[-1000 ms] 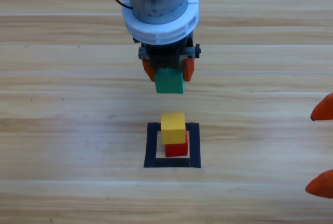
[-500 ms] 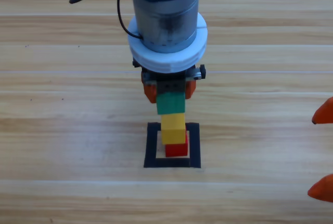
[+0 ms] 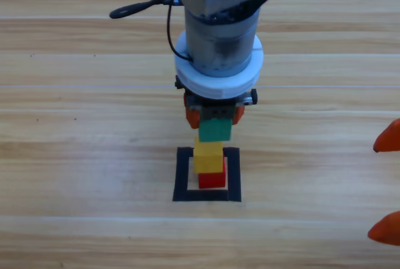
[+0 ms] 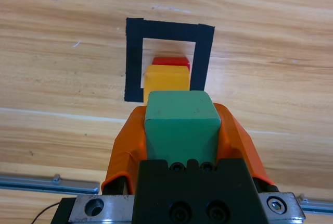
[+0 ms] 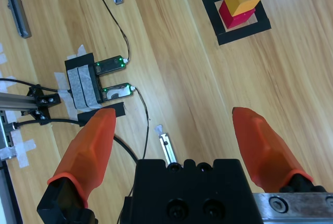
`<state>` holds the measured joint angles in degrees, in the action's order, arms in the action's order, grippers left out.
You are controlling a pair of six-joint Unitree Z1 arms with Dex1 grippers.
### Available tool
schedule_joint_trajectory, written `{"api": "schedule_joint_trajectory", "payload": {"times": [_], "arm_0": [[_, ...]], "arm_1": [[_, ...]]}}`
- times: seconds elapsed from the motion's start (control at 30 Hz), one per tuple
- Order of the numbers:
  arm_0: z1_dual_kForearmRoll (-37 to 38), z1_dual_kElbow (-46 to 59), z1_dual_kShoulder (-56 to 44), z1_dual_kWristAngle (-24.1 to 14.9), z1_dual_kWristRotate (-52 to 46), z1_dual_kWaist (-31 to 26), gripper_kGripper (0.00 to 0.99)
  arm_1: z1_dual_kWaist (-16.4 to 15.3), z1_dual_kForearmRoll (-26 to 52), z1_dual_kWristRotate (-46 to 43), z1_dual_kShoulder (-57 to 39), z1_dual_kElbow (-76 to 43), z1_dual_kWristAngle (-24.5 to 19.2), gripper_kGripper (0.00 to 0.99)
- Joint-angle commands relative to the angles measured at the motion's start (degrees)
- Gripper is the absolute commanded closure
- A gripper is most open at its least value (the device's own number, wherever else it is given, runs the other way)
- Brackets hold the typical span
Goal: Stack the blocks in the rectangular block: red at the bottom, yellow in the middle, green on top
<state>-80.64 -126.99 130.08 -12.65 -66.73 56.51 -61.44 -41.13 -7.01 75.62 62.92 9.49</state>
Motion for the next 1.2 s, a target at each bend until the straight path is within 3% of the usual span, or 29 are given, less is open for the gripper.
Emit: {"api": "schedule_joint_trajectory", "payload": {"times": [0.03, 1.2], "arm_0": [[-0.2, -0.6, 3.3, -0.7, 1.1, 1.0, 0.99], [0.1, 1.5, 3.5, 1.1, 4.1, -2.5, 0.99]], "arm_1": [[1.8, -0.9, 0.0, 1.9, -0.7, 0.7, 0.004], [1.8, -1.4, -0.1, 2.3, -0.4, 1.1, 0.004]]}}
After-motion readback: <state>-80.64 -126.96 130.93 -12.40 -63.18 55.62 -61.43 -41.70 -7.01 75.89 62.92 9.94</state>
